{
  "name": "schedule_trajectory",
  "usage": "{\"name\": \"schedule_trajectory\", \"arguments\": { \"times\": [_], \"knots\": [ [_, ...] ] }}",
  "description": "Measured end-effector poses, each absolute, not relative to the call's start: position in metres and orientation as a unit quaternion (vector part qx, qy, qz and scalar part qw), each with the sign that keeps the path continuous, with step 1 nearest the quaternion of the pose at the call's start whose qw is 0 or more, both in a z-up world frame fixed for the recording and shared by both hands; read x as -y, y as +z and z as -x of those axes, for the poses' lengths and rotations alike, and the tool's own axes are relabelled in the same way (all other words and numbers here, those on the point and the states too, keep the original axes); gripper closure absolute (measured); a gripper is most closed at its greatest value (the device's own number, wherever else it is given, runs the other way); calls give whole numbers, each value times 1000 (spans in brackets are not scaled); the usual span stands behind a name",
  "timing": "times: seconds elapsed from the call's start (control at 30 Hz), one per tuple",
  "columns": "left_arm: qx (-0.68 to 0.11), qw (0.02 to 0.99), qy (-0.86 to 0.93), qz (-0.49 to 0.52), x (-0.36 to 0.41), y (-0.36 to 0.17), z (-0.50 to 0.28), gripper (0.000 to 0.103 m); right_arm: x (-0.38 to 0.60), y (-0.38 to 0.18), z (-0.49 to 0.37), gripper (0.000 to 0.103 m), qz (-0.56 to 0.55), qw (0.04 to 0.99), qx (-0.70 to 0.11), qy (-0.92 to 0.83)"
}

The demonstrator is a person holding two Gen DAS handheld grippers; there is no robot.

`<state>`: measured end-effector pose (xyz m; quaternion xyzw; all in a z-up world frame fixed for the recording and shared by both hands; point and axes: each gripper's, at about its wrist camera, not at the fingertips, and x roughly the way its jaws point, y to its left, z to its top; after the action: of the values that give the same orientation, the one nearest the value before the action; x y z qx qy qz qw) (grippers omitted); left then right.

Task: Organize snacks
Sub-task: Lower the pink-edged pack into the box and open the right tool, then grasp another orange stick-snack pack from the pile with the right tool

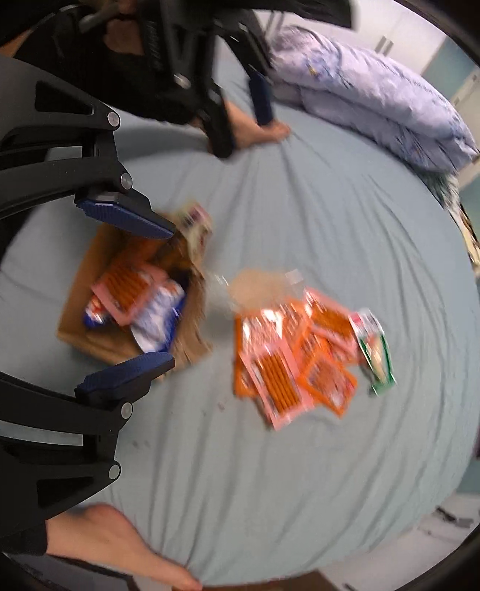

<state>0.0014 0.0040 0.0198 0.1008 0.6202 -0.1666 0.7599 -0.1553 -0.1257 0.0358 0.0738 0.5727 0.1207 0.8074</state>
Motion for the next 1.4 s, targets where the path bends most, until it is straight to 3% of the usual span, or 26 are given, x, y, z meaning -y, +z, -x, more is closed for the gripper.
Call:
{"name": "schedule_trajectory", "arguments": {
  "times": [0.6, 1.07, 1.4],
  "knots": [
    [-625, 762, -146, -83, -11, 11, -14, 30, 200, 8, 129, 40, -211, 758, -617, 33],
    [-641, 751, -152, -53, -16, 2, -25, 30, 182, -35, 74, 40, -222, 740, -635, 31],
    [-663, 736, -130, -50, -14, -22, -40, 30, 181, -101, 13, 40, -238, 713, -659, 29]
  ]
}}
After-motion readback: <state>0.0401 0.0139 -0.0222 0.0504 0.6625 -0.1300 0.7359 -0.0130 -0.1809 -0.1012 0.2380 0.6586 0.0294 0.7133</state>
